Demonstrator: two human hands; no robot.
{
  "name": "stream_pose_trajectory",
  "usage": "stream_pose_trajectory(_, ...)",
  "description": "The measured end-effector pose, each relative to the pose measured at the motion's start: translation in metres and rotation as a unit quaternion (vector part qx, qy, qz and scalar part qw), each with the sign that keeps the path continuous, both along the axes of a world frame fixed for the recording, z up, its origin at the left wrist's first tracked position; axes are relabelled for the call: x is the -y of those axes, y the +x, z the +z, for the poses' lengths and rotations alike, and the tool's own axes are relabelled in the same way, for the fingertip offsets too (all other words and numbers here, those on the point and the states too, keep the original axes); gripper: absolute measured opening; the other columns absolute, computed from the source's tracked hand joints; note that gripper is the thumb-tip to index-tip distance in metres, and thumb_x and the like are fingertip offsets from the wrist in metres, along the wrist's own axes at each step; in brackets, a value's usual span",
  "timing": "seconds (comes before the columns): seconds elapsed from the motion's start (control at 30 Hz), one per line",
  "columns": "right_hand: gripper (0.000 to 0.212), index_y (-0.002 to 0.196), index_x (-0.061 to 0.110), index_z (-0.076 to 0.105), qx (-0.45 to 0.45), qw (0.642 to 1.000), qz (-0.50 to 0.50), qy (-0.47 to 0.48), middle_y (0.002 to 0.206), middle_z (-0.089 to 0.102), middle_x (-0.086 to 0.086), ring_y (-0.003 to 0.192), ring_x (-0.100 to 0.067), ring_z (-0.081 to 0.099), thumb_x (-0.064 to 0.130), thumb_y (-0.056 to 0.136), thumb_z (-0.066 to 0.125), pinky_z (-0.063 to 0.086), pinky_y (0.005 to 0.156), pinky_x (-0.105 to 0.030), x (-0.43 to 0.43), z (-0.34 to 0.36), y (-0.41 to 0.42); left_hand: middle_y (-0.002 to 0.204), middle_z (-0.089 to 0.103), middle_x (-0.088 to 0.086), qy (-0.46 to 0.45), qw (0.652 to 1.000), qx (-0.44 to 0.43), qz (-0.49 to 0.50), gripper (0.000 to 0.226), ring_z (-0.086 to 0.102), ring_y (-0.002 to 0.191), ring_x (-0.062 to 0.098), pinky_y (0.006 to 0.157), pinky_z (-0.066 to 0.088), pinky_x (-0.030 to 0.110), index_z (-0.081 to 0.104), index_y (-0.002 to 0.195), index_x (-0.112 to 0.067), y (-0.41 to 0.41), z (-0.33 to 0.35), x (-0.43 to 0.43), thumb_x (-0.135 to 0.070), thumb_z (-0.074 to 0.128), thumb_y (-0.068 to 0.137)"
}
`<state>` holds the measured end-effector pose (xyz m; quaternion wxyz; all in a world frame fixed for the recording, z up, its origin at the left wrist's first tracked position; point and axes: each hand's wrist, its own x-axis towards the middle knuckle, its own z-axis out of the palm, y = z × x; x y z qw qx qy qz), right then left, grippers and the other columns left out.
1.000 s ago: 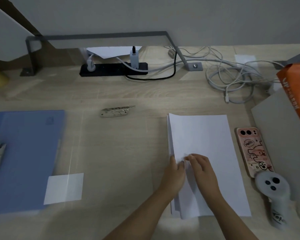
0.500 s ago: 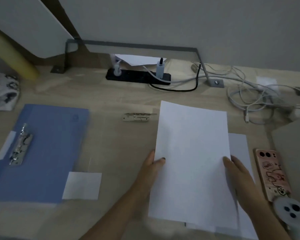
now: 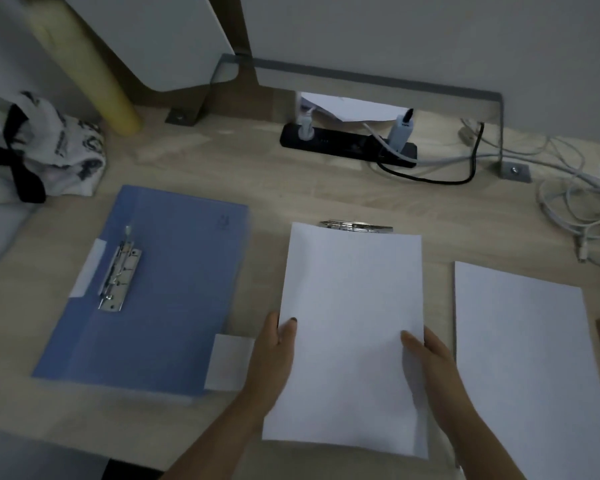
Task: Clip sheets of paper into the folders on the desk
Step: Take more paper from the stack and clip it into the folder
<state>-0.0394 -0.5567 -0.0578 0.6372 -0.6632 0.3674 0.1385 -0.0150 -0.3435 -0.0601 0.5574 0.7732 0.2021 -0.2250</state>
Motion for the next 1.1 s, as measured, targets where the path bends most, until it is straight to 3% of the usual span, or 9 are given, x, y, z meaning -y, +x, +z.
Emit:
stream_pose_trajectory(0.03,0.025,0.112,0.013,0.063,-0.007,1.000,-0.003,-0.006,0.108,0.069,-0.008,0.101,-0.028,0.063,0.017,0.091,0.052,0.046,0.097,-0.048,-0.005,-0.002,0.002,0.077,0.049,0.000,0.019,1.000,0.004,-0.004,0.017,0.048,0.074,0.013,0.067,0.037,0.024,0.047,0.088,-0.013,0.004,-0.002,-0.005,-0.025,0.039,0.098)
stream_pose_trajectory(0.07,0.024,0.111,0.012,0.064,-0.012,1.000,-0.008,-0.012,0.106,0.069,-0.009,0.099,-0.029,0.064,0.016,0.091,0.052,0.047,0.096,-0.048,-0.010,-0.004,0.004,0.066,0.037,-0.001,0.043,0.999,0.006,-0.015,0.024,0.038,0.062,0.011,0.058,0.031,0.024,0.039,0.074,-0.016,0.007,-0.006,-0.010,-0.024,0.040,0.097)
stream_pose_trajectory(0.17,0.019,0.104,0.010,0.066,-0.027,0.999,-0.026,-0.033,0.102,0.069,-0.013,0.096,-0.033,0.064,0.015,0.090,0.053,0.048,0.093,-0.049,-0.018,-0.007,0.007,0.057,0.032,-0.003,0.138,0.987,0.004,-0.082,0.036,0.031,0.051,0.009,0.050,0.025,0.022,0.030,0.063,-0.021,0.015,-0.012,-0.020,-0.028,0.040,0.097)
stream_pose_trajectory(0.27,0.013,0.095,0.015,0.066,-0.036,0.998,-0.037,-0.037,0.099,0.069,-0.012,0.095,-0.034,0.063,0.015,0.090,0.054,0.048,0.093,-0.051,-0.019,-0.006,0.009,0.057,0.040,-0.006,0.206,0.971,0.026,-0.121,0.036,0.037,0.052,0.008,0.048,0.026,0.019,0.033,0.062,-0.026,0.020,-0.013,-0.026,-0.032,0.043,0.096)
stream_pose_trajectory(0.47,0.012,0.090,0.019,0.067,-0.039,0.998,-0.041,-0.039,0.097,0.069,-0.009,0.094,-0.031,0.063,0.016,0.089,0.055,0.048,0.092,-0.047,-0.023,-0.003,0.012,0.072,0.052,-0.004,0.208,0.971,0.055,-0.099,0.026,0.049,0.064,0.010,0.051,0.029,0.018,0.045,0.068,-0.022,0.025,-0.020,-0.032,-0.032,0.050,0.092)
stream_pose_trajectory(0.6,0.017,0.102,0.014,0.065,-0.042,0.997,-0.032,-0.049,0.098,0.068,-0.008,0.094,-0.030,0.063,0.018,0.089,0.056,0.049,0.090,-0.045,-0.021,-0.004,0.015,0.077,0.056,-0.001,0.228,0.969,0.045,-0.087,0.024,0.050,0.065,0.011,0.050,0.029,0.019,0.049,0.073,-0.020,0.029,-0.020,-0.030,-0.033,0.049,0.092)
stream_pose_trajectory(0.77,0.016,0.101,0.012,0.063,-0.025,0.996,-0.002,-0.081,0.093,0.067,-0.004,0.088,-0.023,0.062,0.021,0.091,0.054,0.048,0.073,-0.034,-0.024,-0.004,0.021,0.077,0.059,-0.001,0.255,0.963,0.052,-0.073,0.021,0.049,0.064,0.009,0.048,0.029,0.018,0.050,0.076,-0.019,0.032,-0.017,-0.029,-0.033,0.048,0.092)
stream_pose_trajectory(0.97,0.015,0.098,0.017,0.055,-0.025,0.986,0.034,-0.162,0.099,0.062,-0.009,0.093,-0.027,0.057,0.030,0.092,0.050,0.046,0.092,-0.049,-0.030,-0.008,0.025,0.076,0.056,-0.003,0.274,0.958,0.047,-0.071,0.020,0.047,0.062,0.008,0.047,0.030,0.018,0.049,0.080,-0.020,0.033,-0.018,-0.028,-0.035,0.047,0.093)
stream_pose_trajectory(1.1,0.025,0.111,0.011,0.055,-0.034,0.982,0.032,-0.181,0.102,0.057,-0.008,0.093,-0.023,0.050,0.027,0.093,0.048,0.041,0.093,-0.047,-0.031,-0.007,0.027,0.076,0.053,-0.003,0.279,0.956,0.048,-0.077,0.019,0.045,0.062,0.008,0.047,0.028,0.017,0.049,0.080,-0.020,0.035,-0.018,-0.025,-0.034,0.047,0.094)
